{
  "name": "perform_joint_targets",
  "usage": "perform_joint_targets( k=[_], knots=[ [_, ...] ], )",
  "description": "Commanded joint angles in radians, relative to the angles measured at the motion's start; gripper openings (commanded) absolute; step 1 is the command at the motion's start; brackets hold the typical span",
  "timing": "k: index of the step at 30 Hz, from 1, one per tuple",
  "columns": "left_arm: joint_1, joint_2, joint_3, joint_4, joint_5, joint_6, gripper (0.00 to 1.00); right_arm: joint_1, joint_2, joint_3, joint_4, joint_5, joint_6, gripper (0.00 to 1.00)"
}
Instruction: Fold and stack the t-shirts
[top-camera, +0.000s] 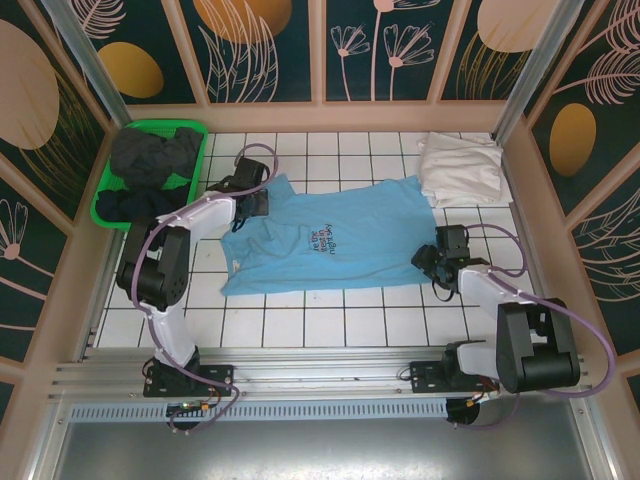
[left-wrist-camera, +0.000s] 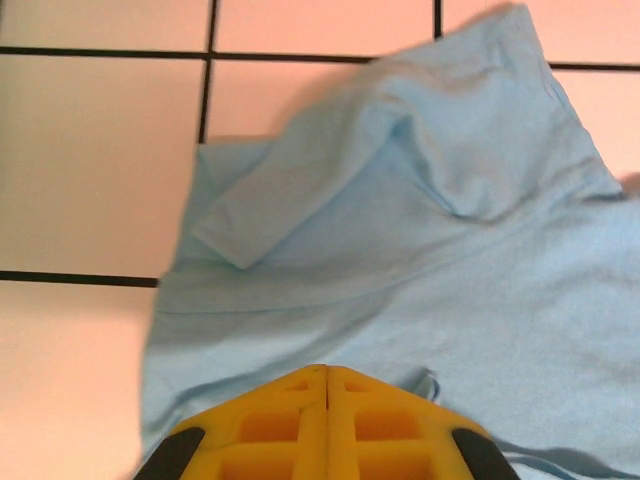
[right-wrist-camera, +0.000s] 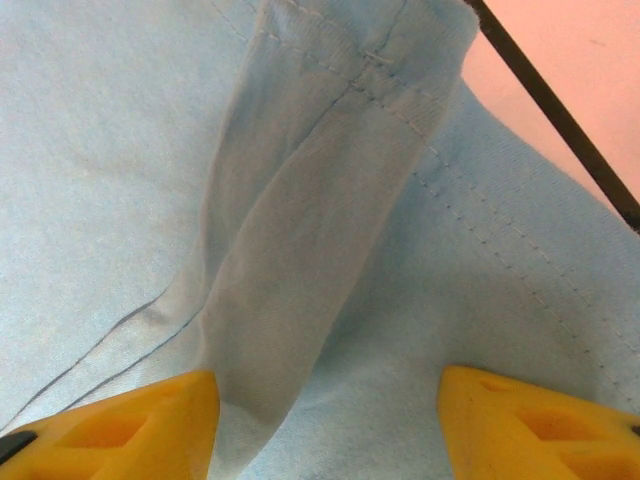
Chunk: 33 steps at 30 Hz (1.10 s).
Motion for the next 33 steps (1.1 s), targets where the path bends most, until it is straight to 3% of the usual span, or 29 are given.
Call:
perform_joint_targets(
  k=[1,2,4,6,7,11,21,28,33],
  knots=[
    [0.017,-0.014,-0.029,0.002,-0.015,-0.029,0.0,-0.016,-0.018,-0.024,-0.012,0.004,-0.019,0.61],
    [0.017,-0.005,-0.022,-0.001,0.012,-0.022,0.0,-0.019,-0.018,-0.024,-0.01,0.003,-0.021,0.61],
    [0.016,0.009,-0.011,0.002,0.072,-0.013,0.11,-0.021,-0.013,-0.021,-0.01,0.003,-0.021,0.62],
    [0.007,0.009,-0.018,0.03,0.139,-0.004,0.35,-0.021,-0.007,-0.02,-0.008,0.003,-0.021,0.62],
    [0.002,0.008,-0.024,0.042,0.164,0.0,0.4,-0.02,-0.005,-0.02,-0.007,0.003,-0.021,0.62],
    [-0.027,0.022,-0.035,0.06,0.223,0.008,0.47,-0.023,-0.002,-0.02,-0.005,0.003,-0.021,0.64],
    [-0.027,0.109,-0.031,0.038,0.237,0.016,0.37,-0.031,-0.02,-0.011,-0.018,0.003,-0.034,0.67],
    [-0.026,0.098,0.005,-0.007,0.195,0.032,0.01,-0.039,-0.022,-0.015,-0.015,0.003,-0.037,0.7],
    [-0.025,0.058,0.023,-0.035,0.149,0.019,0.0,-0.05,-0.023,-0.018,-0.017,0.003,-0.044,0.74]
  ],
)
